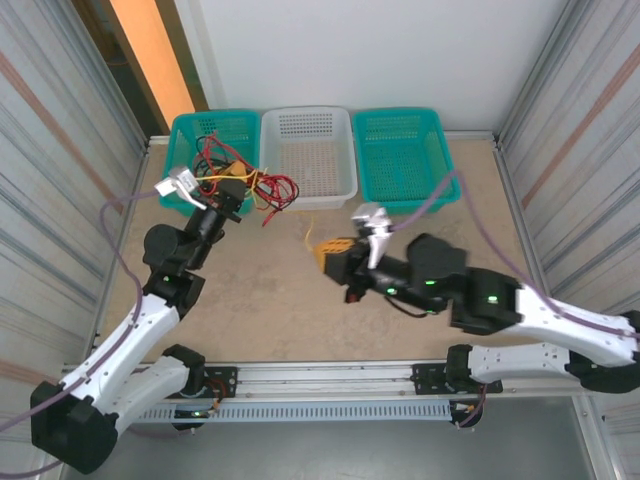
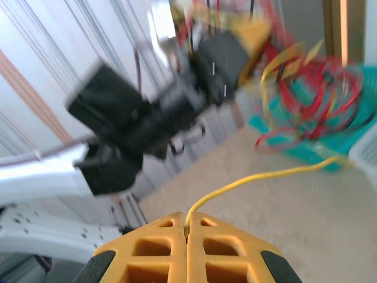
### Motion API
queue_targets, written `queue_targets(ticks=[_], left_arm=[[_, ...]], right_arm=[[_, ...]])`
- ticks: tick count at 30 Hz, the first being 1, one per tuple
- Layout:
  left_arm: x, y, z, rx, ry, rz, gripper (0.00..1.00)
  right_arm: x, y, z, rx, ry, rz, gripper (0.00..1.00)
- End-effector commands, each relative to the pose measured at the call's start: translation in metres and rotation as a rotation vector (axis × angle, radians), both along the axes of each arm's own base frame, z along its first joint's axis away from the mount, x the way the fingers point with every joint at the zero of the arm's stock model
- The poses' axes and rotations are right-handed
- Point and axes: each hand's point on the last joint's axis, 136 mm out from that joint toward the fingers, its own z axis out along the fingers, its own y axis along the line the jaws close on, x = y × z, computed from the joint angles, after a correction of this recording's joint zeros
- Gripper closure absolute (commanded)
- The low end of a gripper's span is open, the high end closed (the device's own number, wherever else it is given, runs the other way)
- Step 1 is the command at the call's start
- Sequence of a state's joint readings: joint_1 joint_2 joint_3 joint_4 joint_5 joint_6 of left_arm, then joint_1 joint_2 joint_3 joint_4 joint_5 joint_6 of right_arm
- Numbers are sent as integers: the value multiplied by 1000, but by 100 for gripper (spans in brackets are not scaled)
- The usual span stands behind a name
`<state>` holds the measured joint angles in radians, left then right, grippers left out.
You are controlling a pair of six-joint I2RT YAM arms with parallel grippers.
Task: Untangle the cables
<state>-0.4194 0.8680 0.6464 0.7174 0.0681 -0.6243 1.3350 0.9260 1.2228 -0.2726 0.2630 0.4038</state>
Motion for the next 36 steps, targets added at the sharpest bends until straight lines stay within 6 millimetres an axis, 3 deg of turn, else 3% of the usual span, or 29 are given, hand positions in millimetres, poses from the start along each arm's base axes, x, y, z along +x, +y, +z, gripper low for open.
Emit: queue_targets(ticks=[1,6,12,18,21,25,27,29,36], left_arm=[[-7,20,3,5,-22,78,100],[-1,27,-18,17,43,115,100],[6,21,-42,31,107,93,100],[0,4,-63,32,147,-24,100],[-4,5,-72,8,169,-46,100],[-9,12,-84,-20,202,-50,100],[-10,15,-90,-31,217,-55,100],[-10,17,-97,-47,237,-69,100],[-10,25,-120,-96,297,-115,100]], right_arm=[[-1,-39,42,22,-148,-39,100],[-12,-76,87,142,-201,-19,100],[-10,-105,107,188,-239,-81,100],[27,-157,112,121,-288,-415,100],[45,-195,113,51,-315,-633,100],[49,-246,119,41,-312,-831,100],[49,-262,118,37,-304,-886,100],[50,-265,116,23,-300,-903,100],[62,-242,115,-110,-319,-952,100]])
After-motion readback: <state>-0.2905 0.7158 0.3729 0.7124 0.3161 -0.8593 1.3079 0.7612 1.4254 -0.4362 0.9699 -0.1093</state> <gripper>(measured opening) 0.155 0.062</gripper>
